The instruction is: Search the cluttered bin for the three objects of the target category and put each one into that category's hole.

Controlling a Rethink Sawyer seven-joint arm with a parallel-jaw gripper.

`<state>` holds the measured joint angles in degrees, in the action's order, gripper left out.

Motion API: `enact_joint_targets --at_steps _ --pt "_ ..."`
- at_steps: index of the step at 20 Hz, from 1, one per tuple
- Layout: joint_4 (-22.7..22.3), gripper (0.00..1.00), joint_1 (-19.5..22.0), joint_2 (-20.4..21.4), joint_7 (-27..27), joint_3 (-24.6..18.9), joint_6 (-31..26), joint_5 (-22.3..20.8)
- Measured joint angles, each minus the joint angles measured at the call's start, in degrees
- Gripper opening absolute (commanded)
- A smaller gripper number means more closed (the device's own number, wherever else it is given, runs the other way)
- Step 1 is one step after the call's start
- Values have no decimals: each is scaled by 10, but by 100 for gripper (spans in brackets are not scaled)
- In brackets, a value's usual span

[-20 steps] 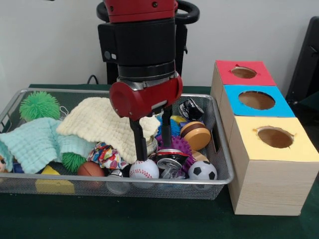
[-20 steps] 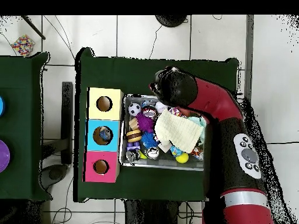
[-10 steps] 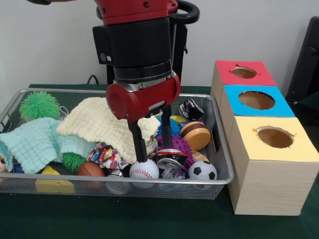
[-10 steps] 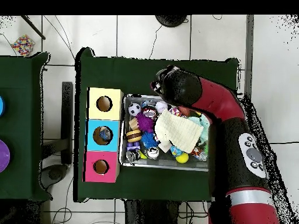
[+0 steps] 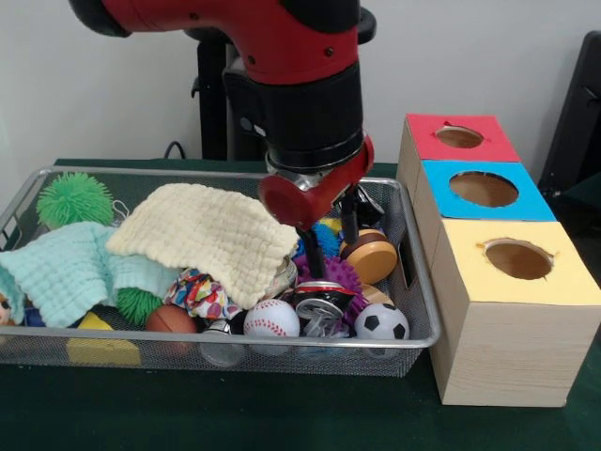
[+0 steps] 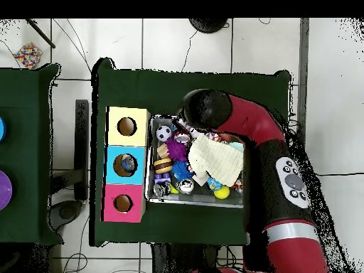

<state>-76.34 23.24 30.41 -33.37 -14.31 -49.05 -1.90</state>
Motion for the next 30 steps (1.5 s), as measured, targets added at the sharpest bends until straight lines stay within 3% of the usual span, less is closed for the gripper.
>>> enact_joint_targets --at_steps 21,30 --pt "4 100 -5 -11 0 -5 -10 -82" --pt "4 100 6 -24 0 -25 4 -91"
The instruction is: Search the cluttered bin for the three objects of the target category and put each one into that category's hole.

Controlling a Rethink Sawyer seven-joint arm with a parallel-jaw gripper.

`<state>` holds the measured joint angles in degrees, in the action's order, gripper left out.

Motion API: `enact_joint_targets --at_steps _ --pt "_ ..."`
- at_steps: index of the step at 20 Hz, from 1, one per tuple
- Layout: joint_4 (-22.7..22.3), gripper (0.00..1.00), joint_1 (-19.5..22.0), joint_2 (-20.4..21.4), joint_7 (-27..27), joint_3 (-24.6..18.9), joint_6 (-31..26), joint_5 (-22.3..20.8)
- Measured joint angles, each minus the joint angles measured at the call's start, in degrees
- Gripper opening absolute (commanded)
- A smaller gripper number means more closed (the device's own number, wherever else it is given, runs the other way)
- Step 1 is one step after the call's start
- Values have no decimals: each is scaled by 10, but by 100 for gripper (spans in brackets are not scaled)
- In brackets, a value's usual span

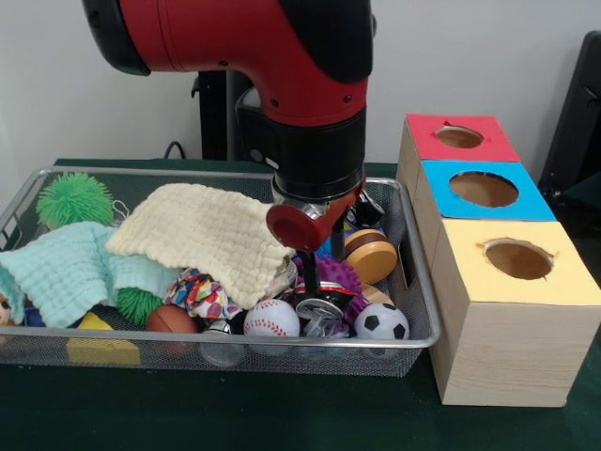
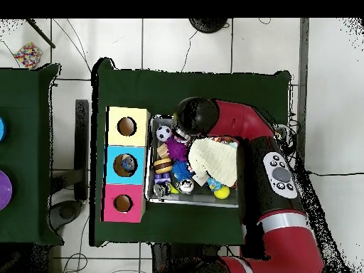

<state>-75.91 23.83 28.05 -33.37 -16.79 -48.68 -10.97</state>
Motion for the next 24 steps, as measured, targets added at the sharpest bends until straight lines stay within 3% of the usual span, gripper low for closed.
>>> enact_joint_targets --at_steps 10,24 --pt "0 100 24 -5 0 -34 34 -2" --pt "9 100 13 -17 0 -34 40 -27"
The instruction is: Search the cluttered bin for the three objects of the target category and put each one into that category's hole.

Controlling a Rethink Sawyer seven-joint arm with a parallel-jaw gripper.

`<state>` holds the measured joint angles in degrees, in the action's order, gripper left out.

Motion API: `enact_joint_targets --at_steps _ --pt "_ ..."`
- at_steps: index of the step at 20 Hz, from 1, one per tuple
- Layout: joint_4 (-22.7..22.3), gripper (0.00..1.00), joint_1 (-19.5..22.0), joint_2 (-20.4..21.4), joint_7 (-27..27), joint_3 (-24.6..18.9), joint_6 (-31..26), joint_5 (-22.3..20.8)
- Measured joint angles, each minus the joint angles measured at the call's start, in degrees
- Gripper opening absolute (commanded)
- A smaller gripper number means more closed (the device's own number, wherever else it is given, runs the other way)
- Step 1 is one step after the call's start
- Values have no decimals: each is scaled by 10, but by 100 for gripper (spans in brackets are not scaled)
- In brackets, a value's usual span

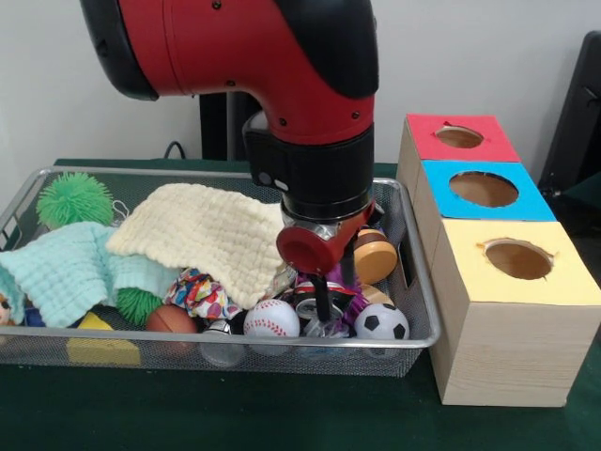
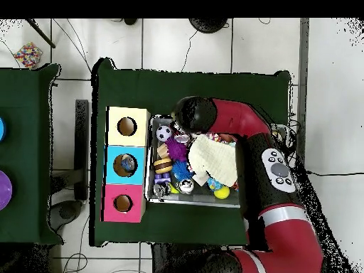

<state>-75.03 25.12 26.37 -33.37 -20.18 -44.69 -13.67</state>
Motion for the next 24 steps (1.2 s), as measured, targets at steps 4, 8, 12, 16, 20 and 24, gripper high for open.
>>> enact_joint_targets --at_steps 4,8,12,16,20,24 --pt "6 100 -5 -8 0 0 0 -9" --pt "10 100 -8 -17 0 0 0 -21" --pt "14 100 -9 -22 0 2 0 -30" --pt "23 100 -13 -26 0 7 0 -37" --pt "34 100 -21 -28 0 15 0 -52" --pt "44 100 -30 -32 0 23 0 -64"
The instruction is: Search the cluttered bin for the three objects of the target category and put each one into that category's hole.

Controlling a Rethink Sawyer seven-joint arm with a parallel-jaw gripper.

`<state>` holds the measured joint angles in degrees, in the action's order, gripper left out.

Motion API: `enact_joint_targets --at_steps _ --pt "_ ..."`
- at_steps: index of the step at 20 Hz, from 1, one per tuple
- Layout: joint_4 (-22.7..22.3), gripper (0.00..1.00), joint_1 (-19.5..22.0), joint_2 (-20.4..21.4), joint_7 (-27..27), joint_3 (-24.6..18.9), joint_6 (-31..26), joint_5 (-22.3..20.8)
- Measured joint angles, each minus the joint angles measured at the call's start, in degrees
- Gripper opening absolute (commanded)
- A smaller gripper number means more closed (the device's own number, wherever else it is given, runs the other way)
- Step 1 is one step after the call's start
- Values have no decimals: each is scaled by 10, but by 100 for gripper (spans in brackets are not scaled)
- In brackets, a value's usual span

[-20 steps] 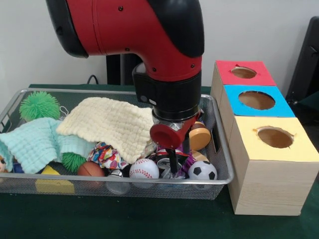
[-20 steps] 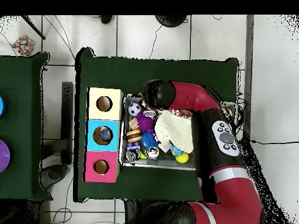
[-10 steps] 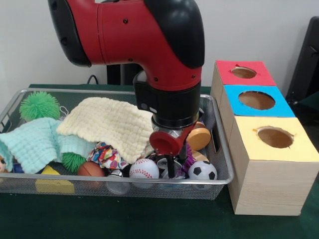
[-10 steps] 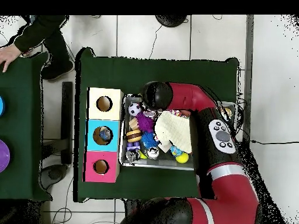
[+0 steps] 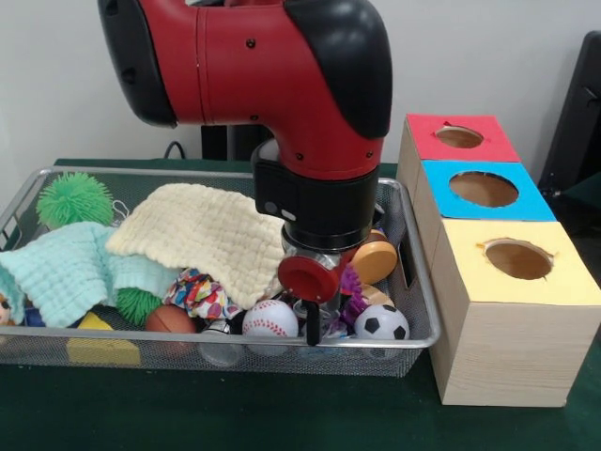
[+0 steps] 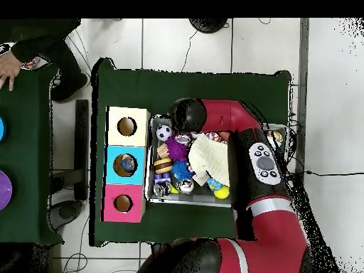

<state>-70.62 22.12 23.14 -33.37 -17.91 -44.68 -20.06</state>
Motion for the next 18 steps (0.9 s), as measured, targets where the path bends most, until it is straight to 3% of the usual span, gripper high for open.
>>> enact_joint_targets --at_steps 18 --pt "28 100 -20 -17 0 18 -7 -6"
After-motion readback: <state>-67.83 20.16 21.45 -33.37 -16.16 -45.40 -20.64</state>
